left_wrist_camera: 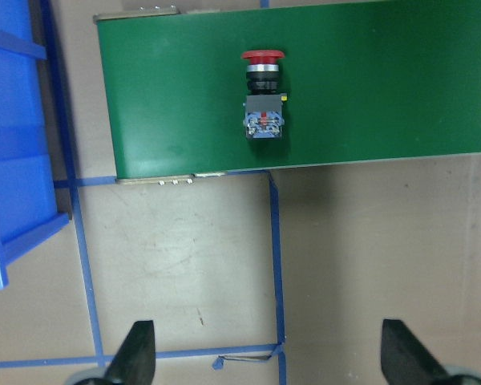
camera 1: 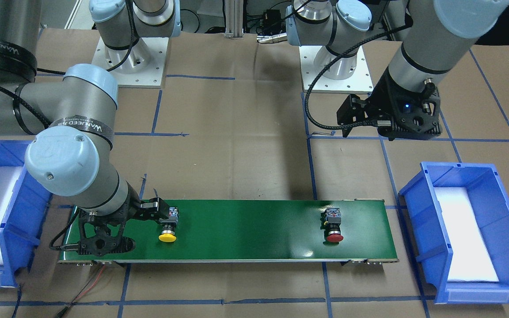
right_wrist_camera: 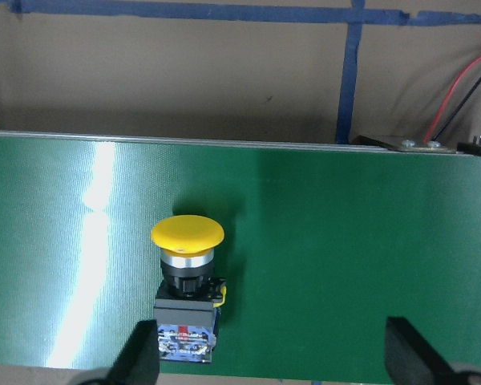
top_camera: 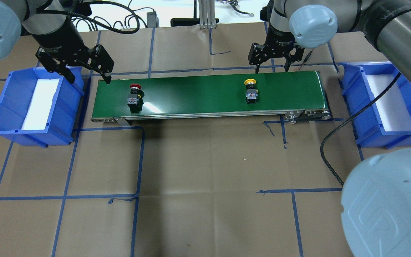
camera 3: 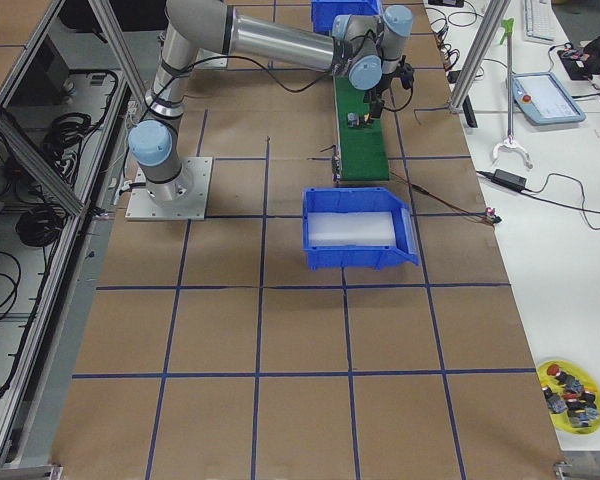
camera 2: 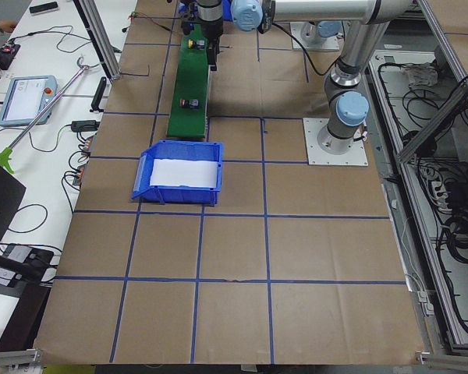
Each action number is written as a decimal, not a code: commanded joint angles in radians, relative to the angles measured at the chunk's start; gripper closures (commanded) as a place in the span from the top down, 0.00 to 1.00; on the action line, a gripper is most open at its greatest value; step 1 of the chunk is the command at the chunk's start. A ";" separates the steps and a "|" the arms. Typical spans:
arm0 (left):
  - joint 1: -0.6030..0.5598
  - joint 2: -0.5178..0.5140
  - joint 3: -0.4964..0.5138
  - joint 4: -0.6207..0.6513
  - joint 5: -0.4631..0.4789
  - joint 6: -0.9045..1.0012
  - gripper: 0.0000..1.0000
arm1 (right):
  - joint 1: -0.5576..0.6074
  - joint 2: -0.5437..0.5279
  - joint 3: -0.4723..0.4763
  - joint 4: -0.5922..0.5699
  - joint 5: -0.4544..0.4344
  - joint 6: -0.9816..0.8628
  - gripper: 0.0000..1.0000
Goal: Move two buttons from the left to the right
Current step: 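Lower the right gripper and grasp the yellow button on the conveyor, then lift the yellow button and carry it to the empty blue bin, then lower the yellow button into the bin and open the right gripper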
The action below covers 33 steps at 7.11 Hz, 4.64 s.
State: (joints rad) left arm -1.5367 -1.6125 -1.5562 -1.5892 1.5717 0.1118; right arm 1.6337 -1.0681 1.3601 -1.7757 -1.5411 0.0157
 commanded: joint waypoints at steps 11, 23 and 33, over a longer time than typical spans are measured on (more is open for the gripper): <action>0.001 0.057 -0.061 0.035 -0.004 -0.053 1.00 | -0.031 0.096 -0.062 0.133 -0.068 -0.014 0.05; 0.001 0.055 -0.062 0.035 -0.005 -0.060 1.00 | -0.598 -0.064 -0.028 0.154 -0.050 -0.750 0.03; 0.001 0.055 -0.059 0.035 -0.005 -0.061 1.00 | -0.632 -0.066 0.320 -0.125 -0.066 -0.770 0.06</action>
State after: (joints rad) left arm -1.5355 -1.5570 -1.6153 -1.5539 1.5662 0.0506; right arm 1.0120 -1.1360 1.6635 -1.8973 -1.6042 -0.7586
